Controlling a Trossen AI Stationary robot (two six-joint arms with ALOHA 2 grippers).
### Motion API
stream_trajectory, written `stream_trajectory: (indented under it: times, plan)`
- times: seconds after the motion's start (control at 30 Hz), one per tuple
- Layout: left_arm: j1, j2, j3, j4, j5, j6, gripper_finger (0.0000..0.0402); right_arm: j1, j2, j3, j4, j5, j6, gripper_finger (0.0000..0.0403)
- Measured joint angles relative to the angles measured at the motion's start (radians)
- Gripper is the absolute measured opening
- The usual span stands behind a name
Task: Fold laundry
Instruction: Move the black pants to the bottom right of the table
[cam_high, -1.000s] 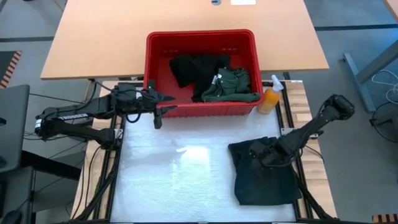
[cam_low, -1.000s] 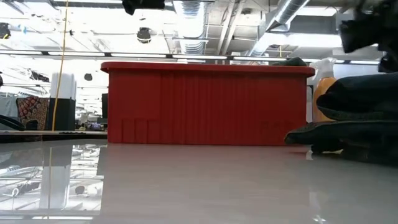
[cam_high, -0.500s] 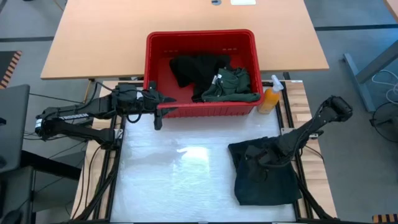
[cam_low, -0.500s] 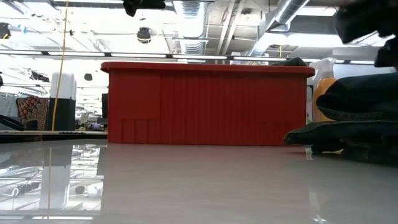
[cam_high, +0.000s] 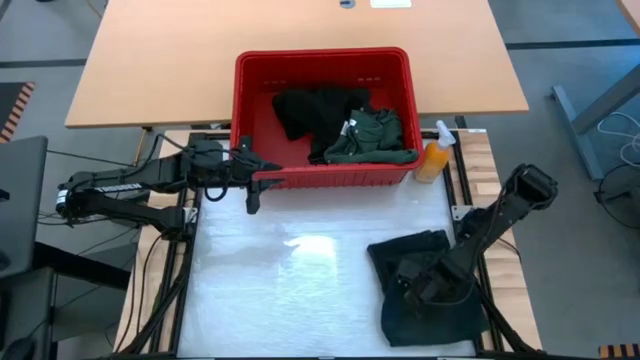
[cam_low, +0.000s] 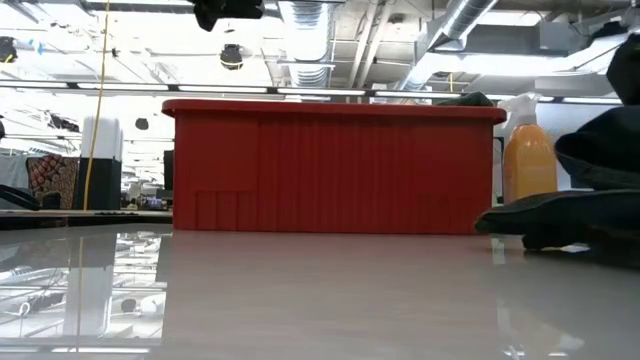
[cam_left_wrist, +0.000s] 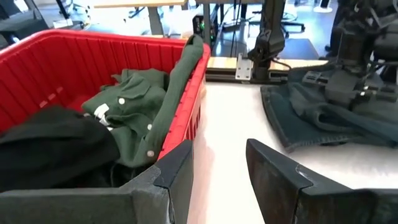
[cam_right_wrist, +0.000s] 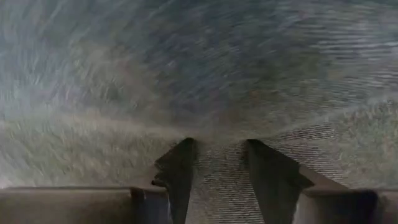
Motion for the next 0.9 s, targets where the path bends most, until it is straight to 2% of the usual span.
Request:
stream_trajectory:
  times: [0.13,0.47,0.67,0.9]
  plan:
    - [0.0,0.0,0.0,0.02,0.0,-0.006,0.0138,-0.03,-0.021,-0.001,0.078,0.018,0.062,0.0178]
    - [-0.001,0.0,0.0,0.03,0.037,-0.05,0.0138,-0.158,-0.206,0.029,0.044,0.014,0.028,0.0178]
    - [-0.001,0.0,0.0,-0.004,0.037,-0.073,0.0138,-0.227,-0.234,0.03,0.124,0.015,-0.105,0.0178]
    - [-0.001,0.0,0.001,-0.056,0.036,-0.088,0.0138,-0.301,-0.131,0.026,0.138,0.039,-0.331,0.0177]
